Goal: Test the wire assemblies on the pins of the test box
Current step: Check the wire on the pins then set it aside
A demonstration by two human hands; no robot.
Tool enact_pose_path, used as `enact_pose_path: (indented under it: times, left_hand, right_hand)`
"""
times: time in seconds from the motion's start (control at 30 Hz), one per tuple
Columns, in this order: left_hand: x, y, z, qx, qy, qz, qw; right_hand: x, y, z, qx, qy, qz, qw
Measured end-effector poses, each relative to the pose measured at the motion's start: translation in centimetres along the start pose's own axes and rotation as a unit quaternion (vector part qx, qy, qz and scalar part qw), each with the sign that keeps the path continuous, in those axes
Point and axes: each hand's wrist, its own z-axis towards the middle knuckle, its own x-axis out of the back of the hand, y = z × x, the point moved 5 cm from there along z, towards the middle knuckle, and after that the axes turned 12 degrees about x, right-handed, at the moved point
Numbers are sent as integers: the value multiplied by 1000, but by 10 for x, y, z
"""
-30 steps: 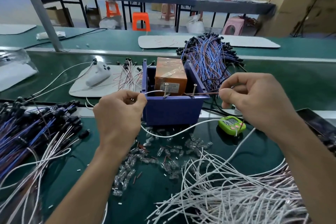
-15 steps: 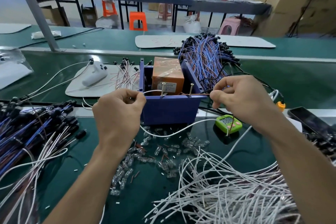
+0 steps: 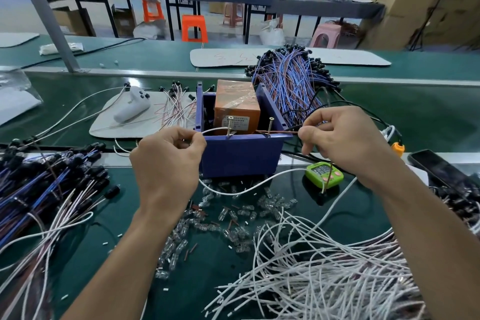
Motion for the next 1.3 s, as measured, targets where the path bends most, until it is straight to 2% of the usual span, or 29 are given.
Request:
enact_pose_path:
  times: [0.57, 0.73, 0.9, 1.0, 1.17, 1.3]
  left_hand:
    - [0, 0, -1, -2, 8, -3, 1000]
    - [-1, -3, 0, -6, 14, 3, 1000]
    - [1, -3, 1, 1, 12, -16, 1000]
    - [1, -2, 0, 7, 9, -34, 999]
    - [2, 3, -4, -1, -14, -81, 997]
    - [4, 7, -6, -8, -16, -94, 995]
  right_hand:
    - [3, 0, -1, -5, 5, -10, 1000]
    - [2, -1, 1, -10, 36, -25, 999]
    - [1, -5, -7, -18, 13, 19, 1000]
    - [6, -12, -11, -5, 0, 1, 1000]
    - [10, -29, -24, 7, -72, -3, 997]
    - [14, -35, -35, 12, -72, -1, 997]
